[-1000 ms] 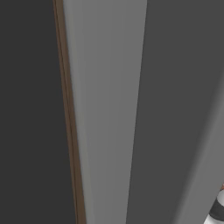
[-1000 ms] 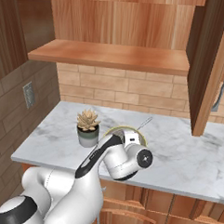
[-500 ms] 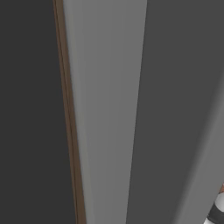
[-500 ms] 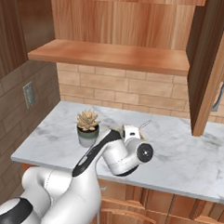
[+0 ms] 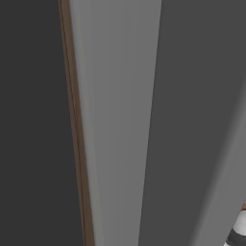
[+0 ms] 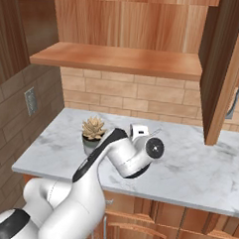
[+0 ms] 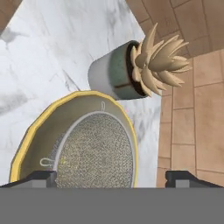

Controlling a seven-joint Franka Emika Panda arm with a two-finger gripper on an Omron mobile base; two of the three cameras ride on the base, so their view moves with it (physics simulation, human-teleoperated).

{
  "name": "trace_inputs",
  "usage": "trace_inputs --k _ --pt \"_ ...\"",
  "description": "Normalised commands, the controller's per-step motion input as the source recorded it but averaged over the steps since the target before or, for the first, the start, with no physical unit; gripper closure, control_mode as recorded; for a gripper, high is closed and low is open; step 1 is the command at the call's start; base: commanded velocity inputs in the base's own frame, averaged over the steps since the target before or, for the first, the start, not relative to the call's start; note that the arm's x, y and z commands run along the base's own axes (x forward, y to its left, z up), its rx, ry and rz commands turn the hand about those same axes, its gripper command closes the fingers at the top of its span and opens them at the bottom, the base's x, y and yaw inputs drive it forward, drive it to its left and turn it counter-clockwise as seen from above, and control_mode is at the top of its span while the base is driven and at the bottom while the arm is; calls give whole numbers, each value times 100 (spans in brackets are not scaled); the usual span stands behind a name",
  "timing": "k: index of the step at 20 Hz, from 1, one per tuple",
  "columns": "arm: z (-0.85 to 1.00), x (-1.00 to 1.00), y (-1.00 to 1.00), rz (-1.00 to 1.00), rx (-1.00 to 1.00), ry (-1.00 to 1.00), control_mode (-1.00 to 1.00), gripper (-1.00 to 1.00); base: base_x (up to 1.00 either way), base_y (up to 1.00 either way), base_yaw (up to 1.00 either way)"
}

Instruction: Open the cabinet and setup a tea strainer by placing it in the bowl upright.

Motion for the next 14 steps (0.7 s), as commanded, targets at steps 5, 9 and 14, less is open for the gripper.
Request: trace_inputs --k 5,9,14 --pt "6 -26 0 -4 -9 9 -100 -100 0 0 0" --pt "22 -34 -22 -5 -10 26 -100 -100 0 0 0" --pt "31 -38 -2 -3 -19 35 -100 -100 0 0 0"
